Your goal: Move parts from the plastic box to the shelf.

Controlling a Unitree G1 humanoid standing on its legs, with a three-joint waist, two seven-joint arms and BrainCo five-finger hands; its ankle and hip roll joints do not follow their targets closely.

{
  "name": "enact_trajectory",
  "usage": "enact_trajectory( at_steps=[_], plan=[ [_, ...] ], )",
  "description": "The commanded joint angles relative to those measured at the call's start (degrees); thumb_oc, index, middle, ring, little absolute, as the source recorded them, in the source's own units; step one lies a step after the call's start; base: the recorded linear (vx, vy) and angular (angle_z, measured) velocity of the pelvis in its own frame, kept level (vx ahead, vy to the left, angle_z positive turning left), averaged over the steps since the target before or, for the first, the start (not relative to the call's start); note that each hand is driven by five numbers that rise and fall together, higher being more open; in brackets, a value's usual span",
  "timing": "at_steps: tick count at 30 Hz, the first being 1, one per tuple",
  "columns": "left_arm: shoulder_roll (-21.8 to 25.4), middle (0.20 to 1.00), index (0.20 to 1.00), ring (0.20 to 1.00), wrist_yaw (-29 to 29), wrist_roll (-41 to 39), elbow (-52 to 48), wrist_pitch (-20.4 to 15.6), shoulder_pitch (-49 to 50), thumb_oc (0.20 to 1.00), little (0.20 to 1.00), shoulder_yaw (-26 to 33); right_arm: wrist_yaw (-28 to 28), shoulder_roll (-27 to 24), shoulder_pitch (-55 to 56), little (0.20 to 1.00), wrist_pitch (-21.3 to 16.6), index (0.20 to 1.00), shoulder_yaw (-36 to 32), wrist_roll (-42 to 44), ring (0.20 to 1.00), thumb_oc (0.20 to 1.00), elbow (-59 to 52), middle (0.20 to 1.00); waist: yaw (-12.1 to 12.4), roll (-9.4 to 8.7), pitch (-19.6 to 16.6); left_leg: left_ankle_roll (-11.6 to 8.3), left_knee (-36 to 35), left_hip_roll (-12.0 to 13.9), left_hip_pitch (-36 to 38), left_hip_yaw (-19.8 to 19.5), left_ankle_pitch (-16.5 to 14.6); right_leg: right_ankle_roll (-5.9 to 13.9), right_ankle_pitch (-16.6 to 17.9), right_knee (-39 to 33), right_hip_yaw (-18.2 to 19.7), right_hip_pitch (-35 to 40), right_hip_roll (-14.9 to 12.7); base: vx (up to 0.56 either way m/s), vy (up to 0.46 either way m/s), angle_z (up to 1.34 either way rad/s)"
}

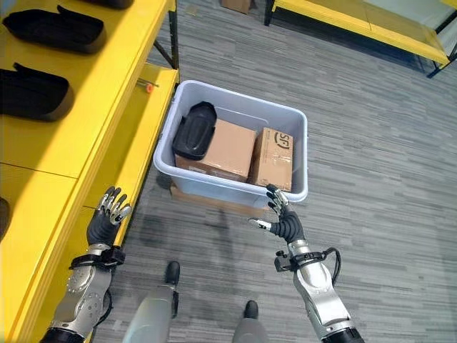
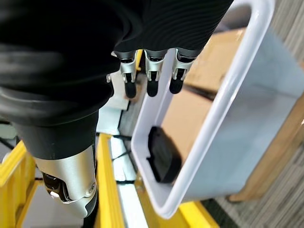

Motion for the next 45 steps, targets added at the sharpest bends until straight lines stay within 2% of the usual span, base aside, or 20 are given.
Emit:
enact_trajectory(
  at_steps=[1, 2, 3, 4, 6, 7, 10, 11, 14, 15, 18, 25, 32, 35, 36, 38, 40, 41, 43, 45],
  plan=[
    [0.44, 1.0, 1.0, 1.0, 0.6, 3.19, -5.53, -2.6, 2.53, 1.0, 1.0, 0.33, -0.76, -0.11, -0.29, 1.0, -2.12, 1.0, 0.4, -0.72, 1.0, 1.0, -2.27, 1.0, -1.06, 4.51, -3.33, -0.16, -8.16, 3.04, 3.32, -5.32, 2.15, 2.47, 11.88, 6.7, 1.29, -2.31, 0.66, 0.16, 0.386, 0.28],
    [0.44, 1.0, 1.0, 1.0, 0.3, 3.98, -5.78, -2.22, 2.62, 1.0, 1.0, 0.29, -0.24, 0.36, -0.56, 1.0, -2.17, 1.0, 1.16, -0.65, 1.0, 1.0, -2.01, 1.0, -1.85, 5.7, -2.69, 0.56, -10.94, 2.44, 7.32, -4.96, 1.95, 1.51, 8.03, 9.63, 0.89, -5.55, 4.37, 0.17, 0.344, -0.01],
    [0.33, 1.0, 1.0, 1.0, 0.26, 4.06, -5.8, -2.16, 2.52, 1.0, 1.0, 0.07, -0.25, 0.48, -0.67, 1.0, -2.23, 1.0, 1.44, -0.56, 1.0, 1.0, -2.01, 1.0, -2.14, 6.19, -2.31, 0.7, -11.87, 2.49, 8.53, -4.73, 2.19, 1.15, 5.44, 10.04, 0.69, -7.76, 6.4, 0.23, 0.286, -0.37],
    [0.4, 1.0, 1.0, 1.0, 0.02, 4.01, -5.67, -2.05, 2.55, 1.0, 1.0, 0.18, -0.02, 0.54, -0.54, 1.0, -2.24, 1.0, 1.7, -0.3, 1.0, 1.0, -1.94, 1.0, -2.38, 6.5, -1.47, 0.59, -12.54, 2.42, 10.92, -3.58, 1.71, 0.89, 2.28, 7.14, -2.31, -9.3, 7.41, 0.23, 0.079, -0.29],
    [0.01, 1.0, 1.0, 1.0, -0.03, 3.57, -5.58, -2.38, 3.08, 1.0, 1.0, 0.8, 0.51, 0.52, -0.87, 1.0, -2.15, 1.0, 2.19, -0.4, 1.0, 1.0, -1.37, 1.0, -3.03, 6.62, -0.71, -0.27, -13.47, 2.75, 14.42, -2.43, 0.43, 2.91, 3.7, -4.36, -4.31, -11.42, 6.44, 0.28, -0.082, 0.0],
    [-0.37, 1.0, 1.0, 1.0, -0.28, 3.27, -5.44, -2.52, 3.68, 1.0, 1.0, 0.94, 0.81, 0.31, -0.66, 1.0, -2.09, 1.0, 2.05, -0.64, 1.0, 1.0, -1.8, 1.0, -3.48, 6.47, -0.83, -0.79, -13.91, 2.99, 15.89, -2.84, -0.26, 3.69, 4.91, -8.18, -2.47, -11.59, 6.49, 0.25, -0.173, 0.06],
    [-1.32, 1.0, 1.0, 1.0, -1.19, 3.14, -4.96, -2.37, 4.28, 1.0, 1.0, 0.21, 1.2, -0.06, 0.91, 1.0, -2.05, 1.0, 0.97, -0.54, 1.0, 1.0, -2.49, 1.0, -3.77, 5.28, -2.15, -1.55, -13.64, 2.78, 17.55, -3.48, -1.9, 3.79, 4.41, -10.44, -1.63, -8.49, 6.64, 0.23, -0.178, 0.21],
    [-2.06, 1.0, 1.0, 1.0, -1.77, 2.97, -5.09, -2.22, 4.98, 1.0, 1.0, 0.1, 1.4, -0.42, 1.75, 1.0, -2.1, 1.0, 0.45, -0.37, 1.0, 1.0, -2.59, 1.0, -3.96, 4.86, -4.05, -2.27, -13.78, 4.0, 18.76, -3.65, -2.4, 3.49, 3.57, -9.96, -2.78, -6.47, 7.3, 0.27, -0.284, 0.55],
    [-2.26, 1.0, 1.0, 1.0, -2.06, 2.64, -5.46, -1.93, 5.79, 1.0, 1.0, 0.1, 1.95, -0.98, 2.68, 1.0, -2.13, 1.0, 0.03, 0.24, 1.0, 1.0, -3.39, 1.0, -4.43, 5.13, -4.96, -2.89, -13.31, 5.63, 19.57, -4.03, -2.84, 2.65, 2.12, -8.79, -3.25, -5.48, 8.41, 0.18, -0.225, 0.45],
    [-2.24, 1.0, 1.0, 1.0, -2.52, 2.51, -5.64, -1.54, 6.38, 1.0, 1.0, -0.14, 2.19, -1.69, 3.24, 1.0, -2.28, 1.0, -0.35, 0.56, 1.0, 1.0, -3.82, 1.0, -4.65, 5.52, -6.06, -3.61, -13.41, 7.51, 20.53, -4.23, -2.86, 1.83, 0.34, -7.98, -3.79, -4.45, 9.6, 0.16, -0.217, 0.26],
    [-2.5, 1.0, 1.0, 1.0, -2.54, 1.99, -5.8, -1.41, 6.53, 1.0, 1.0, -0.12, 1.76, -1.93, 3.37, 1.0, -2.48, 1.0, -0.97, 1.2, 1.0, 1.0, -3.64, 1.0, -5.04, 6.33, -7.17, -4.67, -14.15, 9.74, 21.34, -4.28, -2.1, 0.94, -1.76, -6.98, -4.03, -3.95, 11.24, 0.14, -0.215, -0.1],
    [-2.98, 1.0, 1.0, 1.0, -2.83, 1.1, -5.72, -1.22, 6.77, 1.0, 1.0, -0.64, 1.29, -2.84, 3.69, 1.0, -3.29, 1.0, -1.76, 2.54, 1.0, 1.0, -3.32, 1.0, -5.49, 7.8, -7.97, -6.31, -12.41, 12.65, 20.81, -5.01, 0.19, -1.15, -5.23, -5.09, -3.83, -3.19, 14.31, 0.07, -0.149, -0.03],
    [-3.29, 1.0, 1.0, 1.0, -3.27, 0.8, -6.27, -1.13, 7.94, 1.0, 1.0, -0.2, 1.98, -4.07, 4.66, 1.0, -3.69, 1.0, -2.43, 3.32, 1.0, 1.0, -4.55, 1.0, -5.46, 8.4, -7.55, -7.21, -6.1, 13.08, 19.22, -6.37, 2.52, -3.05, -6.74, -4.21, -3.66, -2.2, 16.04, 0.05, -0.107, 0.02],
    [-3.47, 1.0, 1.0, 1.0, -3.45, 0.71, -6.7, -0.99, 8.44, 1.0, 1.0, 0.03, 2.46, -4.7, 4.54, 1.0, -3.96, 1.0, -2.08, 3.8, 1.0, 1.0, -5.33, 1.0, -4.95, 8.22, -6.24, -7.52, 2.22, 12.23, 15.82, -7.81, 5.83, -4.5, -7.19, -5.03, -3.57, -0.53, 16.67, 0.0, -0.102, 0.0],
    [-3.29, 1.0, 1.0, 1.0, -3.3, 0.71, -7.05, -1.0, 8.39, 1.0, 1.0, -0.28, 2.41, -5.16, 3.99, 1.0, -4.06, 1.0, -1.66, 3.73, 1.0, 1.0, -5.6, 1.0, -3.92, 7.58, -4.45, -7.27, 9.51, 9.5, 12.13, -11.16, 7.95, -5.13, -6.89, -5.48, -3.08, 0.32, 16.25, -0.03, -0.084, -0.04],
    [-3.4, 1.0, 1.0, 1.0, -2.87, 0.62, -7.06, -0.93, 7.98, 1.0, 1.0, -0.64, 2.04, -5.04, 3.49, 1.0, -4.02, 1.0, -1.31, 3.45, 1.0, 1.0, -5.47, 1.0, -3.85, 7.39, -4.06, -7.12, 9.97, 8.41, 10.83, -12.56, 7.73, -5.02, -6.97, -5.78, -3.21, 0.47, 15.79, -0.02, -0.02, -0.11],
    [-3.47, 1.0, 1.0, 1.0, -3.04, 0.63, -6.99, -0.79, 7.7, 1.0, 1.0, -0.74, 1.66, -4.96, 3.3, 1.0, -3.95, 1.0, -1.48, 3.18, 1.0, 1.0, -5.49, 1.0, -4.28, 7.3, -4.02, -7.31, 3.71, 10.39, 10.55, -10.99, 7.31, -4.56, -7.12, -6.88, -3.43, 1.25, 15.01, 0.08, 0.07, -0.23],
    [-3.52, 1.0, 1.0, 1.0, -2.99, 0.56, -6.72, -0.94, 7.45, 1.0, 1.0, -1.49, 0.91, -4.92, 3.25, 1.0, -4.18, 1.0, -1.6, 2.44, 1.0, 1.0, -5.52, 1.0, -4.74, 7.66, -4.49, -7.12, -6.27, 12.9, 10.01, -8.88, 6.42, -3.64, -7.24, -7.41, -3.52, 1.26, 14.41, 0.12, 0.157, -0.07],
    [-3.51, 1.0, 1.0, 1.0, -2.45, 1.34, -6.43, -1.47, 7.01, 1.0, 1.0, -2.04, 0.26, -5.22, 3.28, 1.0, -4.68, 1.0, -1.74, 1.59, 1.0, 1.0, -5.78, 1.0, -4.55, 8.54, -4.17, -7.6, -10.45, 13.22, 9.85, -8.75, 7.83, -2.51, -7.59, -7.31, -2.7, 1.39, 13.87, 0.07, 0.18, 0.32],
    [-3.73, 1.0, 1.0, 1.0, -3.19, 1.27, -6.05, -1.3, 7.64, 1.0, 1.0, -1.87, 0.74, -4.96, 3.56, 1.0, -4.07, 1.0, -1.4, 1.26, 1.0, 1.0, -5.71, 1.0, -4.66, 9.5, -5.18, -7.53, -13.1, 13.1, 12.0, -8.22, 6.37, -2.23, -7.5, -7.8, -1.18, 1.45, 14.06, 0.07, 0.148, -0.35]
  ],
)
